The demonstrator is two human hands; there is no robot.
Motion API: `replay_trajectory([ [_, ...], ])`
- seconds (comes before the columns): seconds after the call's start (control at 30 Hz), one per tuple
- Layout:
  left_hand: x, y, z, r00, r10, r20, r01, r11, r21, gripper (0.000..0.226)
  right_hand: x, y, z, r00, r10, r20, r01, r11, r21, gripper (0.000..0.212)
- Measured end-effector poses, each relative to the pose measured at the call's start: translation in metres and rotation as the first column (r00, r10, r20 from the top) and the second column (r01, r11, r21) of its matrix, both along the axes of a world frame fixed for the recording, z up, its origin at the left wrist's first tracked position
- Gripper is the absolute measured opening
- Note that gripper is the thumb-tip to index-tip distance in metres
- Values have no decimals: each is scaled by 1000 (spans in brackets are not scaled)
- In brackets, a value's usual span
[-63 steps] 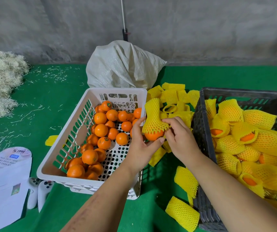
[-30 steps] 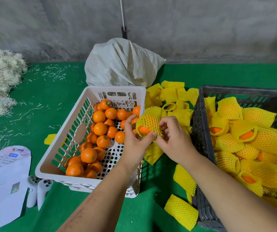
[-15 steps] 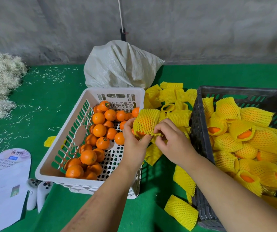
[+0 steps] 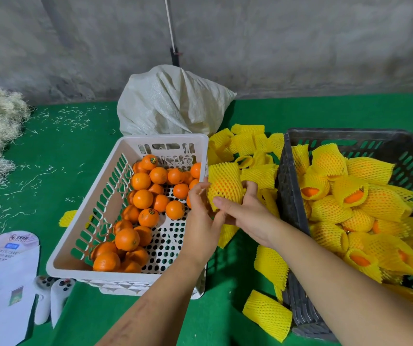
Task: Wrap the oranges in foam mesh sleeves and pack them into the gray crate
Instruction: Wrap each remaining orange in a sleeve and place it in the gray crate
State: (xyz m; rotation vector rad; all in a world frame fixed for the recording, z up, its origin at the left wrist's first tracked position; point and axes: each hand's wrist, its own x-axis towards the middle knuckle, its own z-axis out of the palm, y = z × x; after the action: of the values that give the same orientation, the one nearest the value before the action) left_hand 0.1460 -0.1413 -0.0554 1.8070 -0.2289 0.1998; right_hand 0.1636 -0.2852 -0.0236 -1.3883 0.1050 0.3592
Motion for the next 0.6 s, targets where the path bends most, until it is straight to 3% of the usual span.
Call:
replay_trajectory([
  [0.17, 1, 2, 6, 998, -44, -40, 48, 993, 112, 98, 3, -6, -3, 995, 22, 95, 2, 969, -246, 116],
  [0.33, 1, 3, 11, 995, -86, -60, 95, 983, 160, 103, 3, -8, -6, 998, 7, 63, 13, 946, -323, 117],
  [0.5, -7, 1, 17, 987, -132, -91, 143, 981, 133, 101, 3, -15, 4, 988, -116, 105, 140, 954, -265, 115],
  [0.6, -10, 2, 14, 992, -87, -95, 100, 985, 140, 86, 4, -37, 17, 952, -298, 77, 304, 950, -76, 113],
])
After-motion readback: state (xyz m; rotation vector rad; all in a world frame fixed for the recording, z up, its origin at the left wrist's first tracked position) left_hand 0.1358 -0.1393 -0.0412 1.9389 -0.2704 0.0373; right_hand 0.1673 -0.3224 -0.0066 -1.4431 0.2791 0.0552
